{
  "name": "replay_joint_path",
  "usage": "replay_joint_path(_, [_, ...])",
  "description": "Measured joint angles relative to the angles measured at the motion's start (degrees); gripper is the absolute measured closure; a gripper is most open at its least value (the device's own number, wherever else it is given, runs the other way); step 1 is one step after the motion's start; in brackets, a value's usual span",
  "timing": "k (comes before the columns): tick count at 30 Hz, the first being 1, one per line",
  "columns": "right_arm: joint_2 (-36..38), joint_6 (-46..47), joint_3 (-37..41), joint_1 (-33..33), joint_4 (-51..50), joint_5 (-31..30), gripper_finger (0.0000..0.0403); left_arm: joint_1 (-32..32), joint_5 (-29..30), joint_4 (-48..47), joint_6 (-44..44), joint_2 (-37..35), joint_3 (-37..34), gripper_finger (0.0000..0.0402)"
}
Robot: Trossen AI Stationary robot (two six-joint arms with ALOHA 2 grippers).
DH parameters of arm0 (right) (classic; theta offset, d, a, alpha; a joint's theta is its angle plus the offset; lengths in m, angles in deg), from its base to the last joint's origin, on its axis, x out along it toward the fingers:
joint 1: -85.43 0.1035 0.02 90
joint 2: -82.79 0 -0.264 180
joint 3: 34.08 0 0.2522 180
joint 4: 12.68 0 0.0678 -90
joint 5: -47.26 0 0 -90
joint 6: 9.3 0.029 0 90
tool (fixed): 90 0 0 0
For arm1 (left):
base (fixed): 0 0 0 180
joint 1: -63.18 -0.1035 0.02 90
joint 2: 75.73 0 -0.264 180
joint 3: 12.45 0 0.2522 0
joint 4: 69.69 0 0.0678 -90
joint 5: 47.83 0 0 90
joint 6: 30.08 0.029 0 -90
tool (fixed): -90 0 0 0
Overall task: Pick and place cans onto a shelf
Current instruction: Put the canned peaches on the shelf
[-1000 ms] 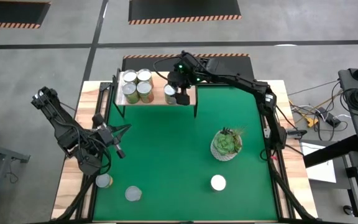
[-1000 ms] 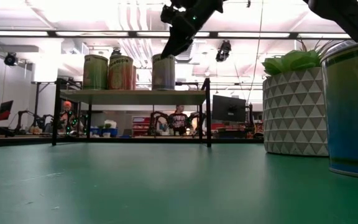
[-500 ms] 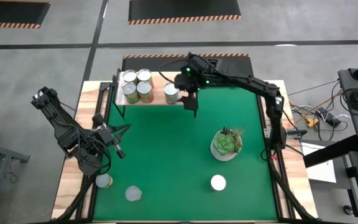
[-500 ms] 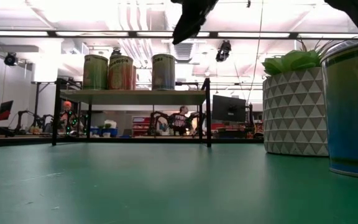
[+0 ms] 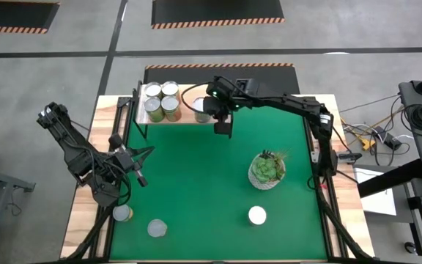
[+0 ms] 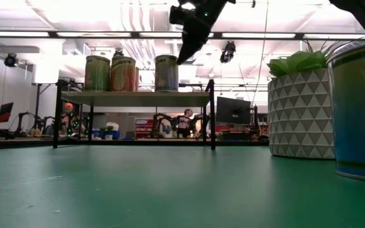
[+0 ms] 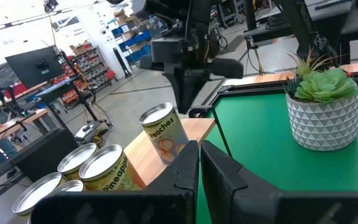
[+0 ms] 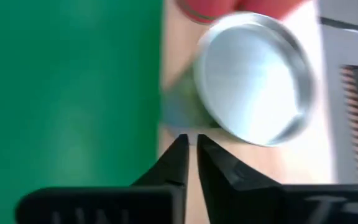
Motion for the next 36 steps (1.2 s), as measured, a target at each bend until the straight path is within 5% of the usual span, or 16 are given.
replay_joint_path(5, [0.02, -0.5, 0.0, -0.96, 2.34, -9.06, 0.0392, -0.02, 0.0, -0.01, 0.0, 0.0, 0.0, 0.0402])
replay_joint_path(13, [0.02, 1.31, 0.01, -1.1, -0.06, -6.75, 0.039, -0.02, -0.01, 0.01, 0.0, 0.0, 0.0, 0.0402])
replay_joint_path(36, [-3.34, 2.55, 1.92, -2.27, 16.11, -8.94, 0.039, 0.0, 0.0, 0.37, 0.0, 0.0, 0.0, 0.0402])
